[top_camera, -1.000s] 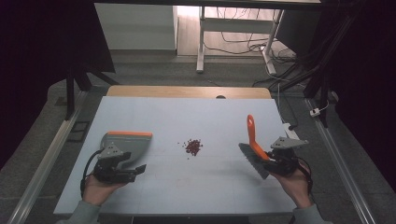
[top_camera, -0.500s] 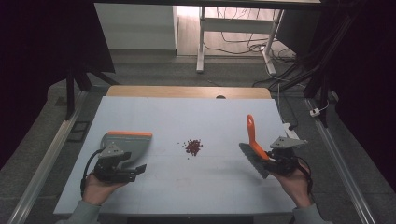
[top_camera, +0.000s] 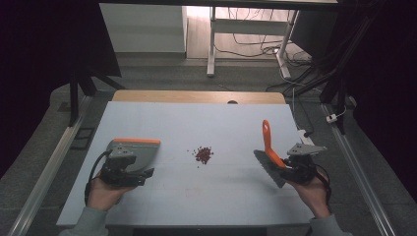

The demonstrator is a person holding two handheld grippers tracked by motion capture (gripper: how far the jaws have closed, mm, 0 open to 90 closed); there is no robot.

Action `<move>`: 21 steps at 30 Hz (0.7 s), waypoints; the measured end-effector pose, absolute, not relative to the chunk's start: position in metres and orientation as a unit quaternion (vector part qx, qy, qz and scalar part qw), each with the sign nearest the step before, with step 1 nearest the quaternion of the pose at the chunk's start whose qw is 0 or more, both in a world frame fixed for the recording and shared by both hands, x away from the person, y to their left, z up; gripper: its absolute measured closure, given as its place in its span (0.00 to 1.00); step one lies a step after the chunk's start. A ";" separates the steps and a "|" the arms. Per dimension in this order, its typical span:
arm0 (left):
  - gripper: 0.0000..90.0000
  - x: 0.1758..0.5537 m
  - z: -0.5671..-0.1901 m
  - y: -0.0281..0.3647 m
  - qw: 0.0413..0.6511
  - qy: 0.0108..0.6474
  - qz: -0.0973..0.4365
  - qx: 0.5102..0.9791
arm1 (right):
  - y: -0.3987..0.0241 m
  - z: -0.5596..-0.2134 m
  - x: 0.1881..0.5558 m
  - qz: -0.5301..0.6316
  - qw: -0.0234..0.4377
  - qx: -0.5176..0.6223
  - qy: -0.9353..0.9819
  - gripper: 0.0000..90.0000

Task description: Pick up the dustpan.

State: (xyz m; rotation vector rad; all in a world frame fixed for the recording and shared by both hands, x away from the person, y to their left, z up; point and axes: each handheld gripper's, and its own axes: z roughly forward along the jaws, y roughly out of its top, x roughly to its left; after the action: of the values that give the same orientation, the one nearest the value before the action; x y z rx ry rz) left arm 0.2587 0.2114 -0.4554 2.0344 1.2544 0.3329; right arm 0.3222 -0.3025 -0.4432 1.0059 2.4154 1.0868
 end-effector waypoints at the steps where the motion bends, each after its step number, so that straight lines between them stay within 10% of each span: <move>1: 0.23 0.260 -0.454 0.213 0.354 0.489 0.128 0.787 | -0.302 -0.443 0.322 0.379 0.153 0.351 0.842 0.78; 21: 0.21 0.254 -0.447 0.263 0.316 0.584 0.129 0.737 | -0.298 -0.450 0.327 0.360 0.155 0.351 0.850 0.78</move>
State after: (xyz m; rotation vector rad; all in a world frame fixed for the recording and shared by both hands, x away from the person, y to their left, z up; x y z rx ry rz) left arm 0.2536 0.2632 -0.4468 1.9402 1.5369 0.3385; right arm 0.3271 -0.2977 -0.4502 1.0070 2.4359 1.0308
